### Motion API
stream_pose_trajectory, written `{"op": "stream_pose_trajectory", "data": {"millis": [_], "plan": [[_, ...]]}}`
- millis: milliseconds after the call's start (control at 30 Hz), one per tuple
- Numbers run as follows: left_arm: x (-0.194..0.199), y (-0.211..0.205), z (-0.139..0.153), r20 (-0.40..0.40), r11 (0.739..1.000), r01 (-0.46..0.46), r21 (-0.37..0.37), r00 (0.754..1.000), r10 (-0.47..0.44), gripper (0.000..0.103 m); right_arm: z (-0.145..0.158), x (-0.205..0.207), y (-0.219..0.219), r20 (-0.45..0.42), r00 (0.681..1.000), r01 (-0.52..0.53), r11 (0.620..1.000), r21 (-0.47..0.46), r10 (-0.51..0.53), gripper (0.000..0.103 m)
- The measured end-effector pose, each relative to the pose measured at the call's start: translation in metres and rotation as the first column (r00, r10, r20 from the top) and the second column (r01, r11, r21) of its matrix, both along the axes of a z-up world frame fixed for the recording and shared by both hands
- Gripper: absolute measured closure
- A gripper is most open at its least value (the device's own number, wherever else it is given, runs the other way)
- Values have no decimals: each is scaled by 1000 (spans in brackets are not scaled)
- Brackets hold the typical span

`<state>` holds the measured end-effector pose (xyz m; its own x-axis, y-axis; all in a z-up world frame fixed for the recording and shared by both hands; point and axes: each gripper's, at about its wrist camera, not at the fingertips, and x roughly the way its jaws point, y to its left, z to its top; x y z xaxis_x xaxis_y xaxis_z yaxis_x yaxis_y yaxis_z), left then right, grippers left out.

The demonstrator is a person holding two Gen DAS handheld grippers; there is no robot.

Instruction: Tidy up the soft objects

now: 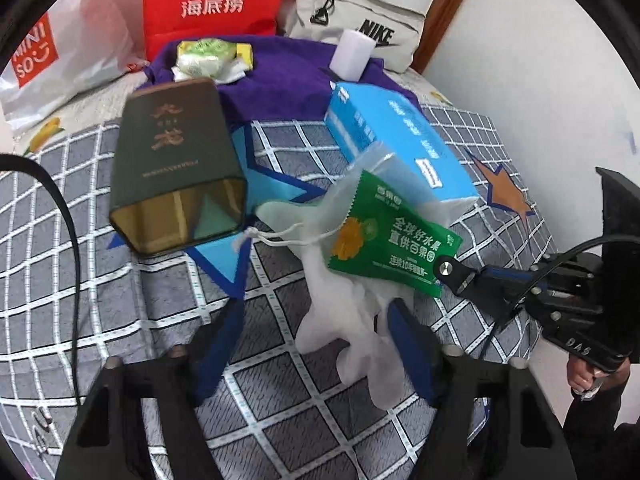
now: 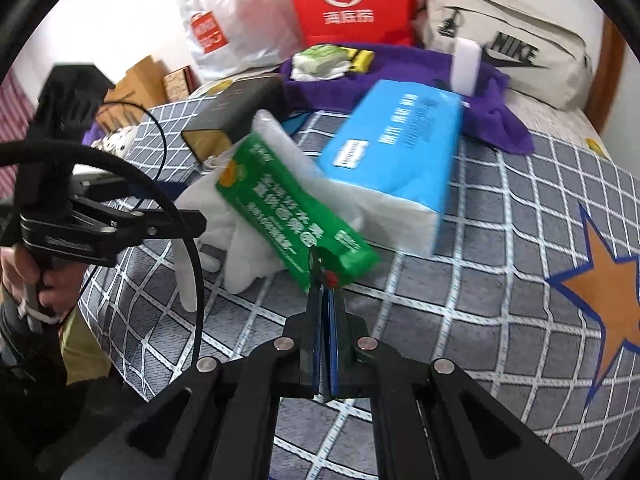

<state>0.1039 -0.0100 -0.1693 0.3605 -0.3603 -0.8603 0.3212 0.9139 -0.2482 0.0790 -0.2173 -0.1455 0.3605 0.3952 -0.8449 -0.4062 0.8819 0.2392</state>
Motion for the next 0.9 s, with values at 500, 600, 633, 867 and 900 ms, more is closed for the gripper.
{"op": "stream_pose_trajectory", "data": {"millis": [500, 600, 633, 867, 900], "plan": [[-2, 16, 23, 52, 1000, -9, -29, 999, 10, 92, -13, -1, 5, -41, 999, -36, 999, 6, 36, 78], [1, 20, 23, 51, 1000, -15, -23, 999, 17, 92, -21, -2, 17, -36, 998, -50, 998, -31, 49, 59], [1, 20, 24, 53, 1000, -15, -23, 998, 17, 93, -24, -3, 20, -33, 998, -53, 997, -56, 52, 58], [-1, 20, 26, 60, 1000, -12, -27, 998, 14, 92, -36, -10, 35, -5, 996, -88, 979, -183, 88, 71], [-1, 21, 26, 61, 1000, -14, -27, 998, 16, 92, -34, -13, 35, -14, 995, -101, 979, -178, 101, 82]]}}
